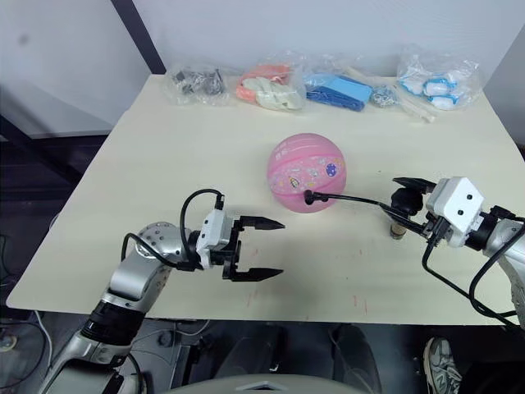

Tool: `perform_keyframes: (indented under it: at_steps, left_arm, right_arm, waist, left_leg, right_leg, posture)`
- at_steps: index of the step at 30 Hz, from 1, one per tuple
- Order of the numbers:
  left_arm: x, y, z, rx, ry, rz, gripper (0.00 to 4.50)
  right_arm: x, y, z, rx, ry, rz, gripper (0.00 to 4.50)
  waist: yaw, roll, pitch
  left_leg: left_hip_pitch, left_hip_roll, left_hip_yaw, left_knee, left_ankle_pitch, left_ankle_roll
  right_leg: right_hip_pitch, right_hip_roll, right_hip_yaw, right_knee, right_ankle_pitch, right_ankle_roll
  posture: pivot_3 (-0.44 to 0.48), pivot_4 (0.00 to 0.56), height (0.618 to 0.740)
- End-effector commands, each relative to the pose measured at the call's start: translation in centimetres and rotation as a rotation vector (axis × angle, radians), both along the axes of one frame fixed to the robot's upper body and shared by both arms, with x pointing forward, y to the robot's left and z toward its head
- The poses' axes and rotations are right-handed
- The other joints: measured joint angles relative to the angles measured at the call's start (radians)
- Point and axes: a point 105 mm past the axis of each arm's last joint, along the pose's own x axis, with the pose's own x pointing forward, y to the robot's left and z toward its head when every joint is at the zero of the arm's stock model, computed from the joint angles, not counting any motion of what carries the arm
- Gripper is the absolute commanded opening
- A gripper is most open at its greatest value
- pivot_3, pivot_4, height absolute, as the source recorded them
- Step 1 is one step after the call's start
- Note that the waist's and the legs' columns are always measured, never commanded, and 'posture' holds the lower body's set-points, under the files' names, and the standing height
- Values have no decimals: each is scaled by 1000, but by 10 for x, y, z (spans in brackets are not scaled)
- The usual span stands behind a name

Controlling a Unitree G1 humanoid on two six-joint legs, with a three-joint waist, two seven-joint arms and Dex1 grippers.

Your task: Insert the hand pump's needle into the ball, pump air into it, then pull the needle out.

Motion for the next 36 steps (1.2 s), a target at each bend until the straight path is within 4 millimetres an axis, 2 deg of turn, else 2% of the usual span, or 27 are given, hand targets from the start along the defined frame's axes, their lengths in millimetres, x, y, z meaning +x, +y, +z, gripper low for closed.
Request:
perform_keyframes:
  at_steps: [1, 8, 15, 18, 23, 26, 28, 31, 36]
  left_arm:
    - [-4, 4, 12, -20, -41, -9, 4481]
    - [3, 9, 15, -27, -63, 17, 4481]
    - [4, 9, 20, -38, -81, 5, 4481]
    - [5, 9, 22, -40, -91, 3, 4481]
    - [7, 7, 26, -45, -106, -6, 4481]
    - [8, 8, 26, -44, -110, -3, 4481]
    - [8, 8, 26, -45, -110, -1, 4500]
    - [8, 9, 26, -44, -111, -1, 4500]
    - [11, 11, 27, -46, -113, 2, 4500]
  right_arm:
    - [5, 0, 6, -74, -122, 12, 2158]
    - [18, -1, -4, -192, -303, 5, 2158]
    - [26, -16, -23, -384, -430, 6, 2158]
    - [28, -18, -33, -425, -433, 26, 2158]
    - [25, -6, -62, -421, -337, 90, 2158]
    - [25, -4, -59, -377, -327, 78, 2158]
    - [24, -3, -57, -346, -309, 74, 3176]
    - [19, -1, -55, -283, -272, 81, 4460]
    - [8, 0, -46, -176, -237, 86, 4460]
  waist:
    - [0, 0, 0]
    - [-2, 0, 0]
    - [-1, 0, 0]
    - [-3, 0, 0]
    - [-15, 0, 0]
    - [-22, 0, 0]
    - [-24, 0, 0]
    - [-24, 0, 0]
    - [-25, 0, 0]
  left_leg:
    - [0, 0, 0, 0, 0, 0]
    - [1, 0, 2, 0, 0, 0]
    - [0, -1, 4, 0, 1, -1]
    - [1, -1, 6, 0, 1, -1]
    - [2, 0, 9, 0, 1, -2]
    - [2, 1, 9, 0, 1, -2]
    - [2, 1, 10, 0, 1, -2]
    - [2, 1, 10, 0, 1, -2]
    - [3, 2, 11, 1, 1, -2]
  right_leg:
    - [0, 0, 0, 0, 0, 0]
    - [0, 0, 1, 0, 1, -1]
    - [-1, 1, 3, 1, 1, -1]
    - [-2, 2, 5, 1, 2, -3]
    - [-3, 5, 9, 2, 3, -5]
    - [-3, 6, 10, 2, 3, -5]
    - [-3, 6, 11, 2, 4, -5]
    - [-3, 6, 12, 2, 4, -6]
    - [-3, 6, 13, 3, 4, -6]
  posture:
    - [0, 150, 740]
    - [0, 150, 740]
    - [0, 150, 740]
    - [0, 150, 740]
    - [0, 150, 740]
    - [0, 150, 740]
    - [0, 150, 740]
    - [0, 150, 740]
    - [0, 150, 740]
